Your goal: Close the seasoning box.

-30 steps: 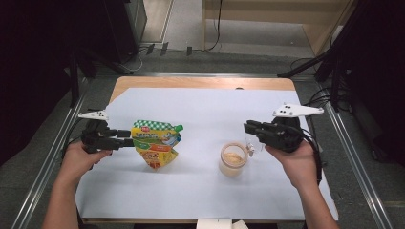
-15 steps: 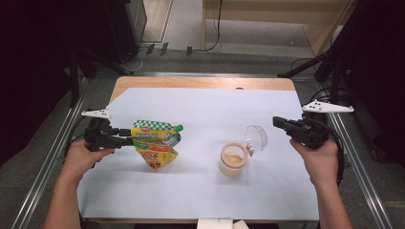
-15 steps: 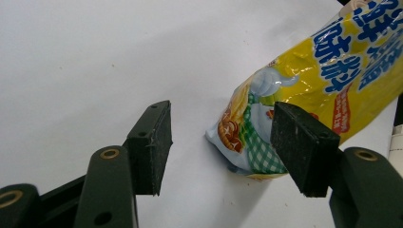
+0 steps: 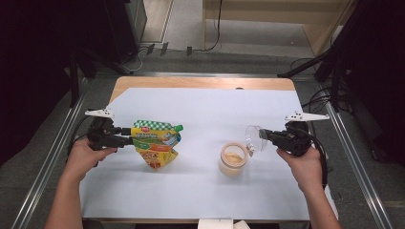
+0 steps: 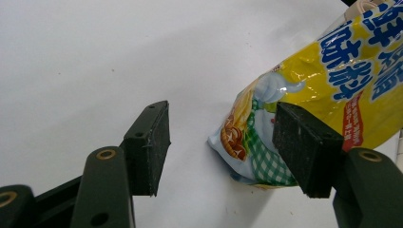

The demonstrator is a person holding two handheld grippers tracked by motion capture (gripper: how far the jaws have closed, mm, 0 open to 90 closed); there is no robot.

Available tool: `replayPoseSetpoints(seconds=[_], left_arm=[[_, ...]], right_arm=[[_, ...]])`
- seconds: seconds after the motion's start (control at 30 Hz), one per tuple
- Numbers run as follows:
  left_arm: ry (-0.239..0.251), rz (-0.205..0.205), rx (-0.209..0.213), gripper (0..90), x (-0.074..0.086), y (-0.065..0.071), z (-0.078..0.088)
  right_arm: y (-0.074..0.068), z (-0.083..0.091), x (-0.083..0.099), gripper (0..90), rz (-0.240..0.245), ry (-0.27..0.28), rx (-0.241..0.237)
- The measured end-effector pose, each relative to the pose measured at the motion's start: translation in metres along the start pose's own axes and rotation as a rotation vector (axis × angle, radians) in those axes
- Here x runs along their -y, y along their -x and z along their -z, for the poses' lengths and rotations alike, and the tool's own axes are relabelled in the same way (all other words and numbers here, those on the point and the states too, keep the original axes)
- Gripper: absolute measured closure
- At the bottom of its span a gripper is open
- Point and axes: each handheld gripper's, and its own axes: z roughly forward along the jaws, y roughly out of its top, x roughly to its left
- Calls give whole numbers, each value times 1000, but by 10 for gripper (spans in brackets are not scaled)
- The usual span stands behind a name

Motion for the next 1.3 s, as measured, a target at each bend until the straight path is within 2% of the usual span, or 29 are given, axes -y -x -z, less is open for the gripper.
replayPoseSetpoints(seconds=[0.33, 0.6, 0.7, 1.1, 1.2, 1.3], left_arm=[[-3, -8, -2, 364, 0, 1, -2], [5, -4, -13, 356, 0, 1, -1], [-2, -6, -15, 354, 0, 1, -2], [-14, -8, -22, 350, 0, 2, -5], [-18, -5, -25, 349, 0, 1, -6], [-20, -5, -26, 348, 0, 1, -6]], right_arm=[[-16, -12, 0, 897, 48, -30, -39], [-20, -18, 1, 814, 94, -51, -32], [-17, -17, 2, 743, 106, -38, -14], [7, -17, 11, 480, 79, 2, 9], [13, -16, 13, 422, 80, 14, 28], [18, -15, 15, 406, 74, 23, 29]])
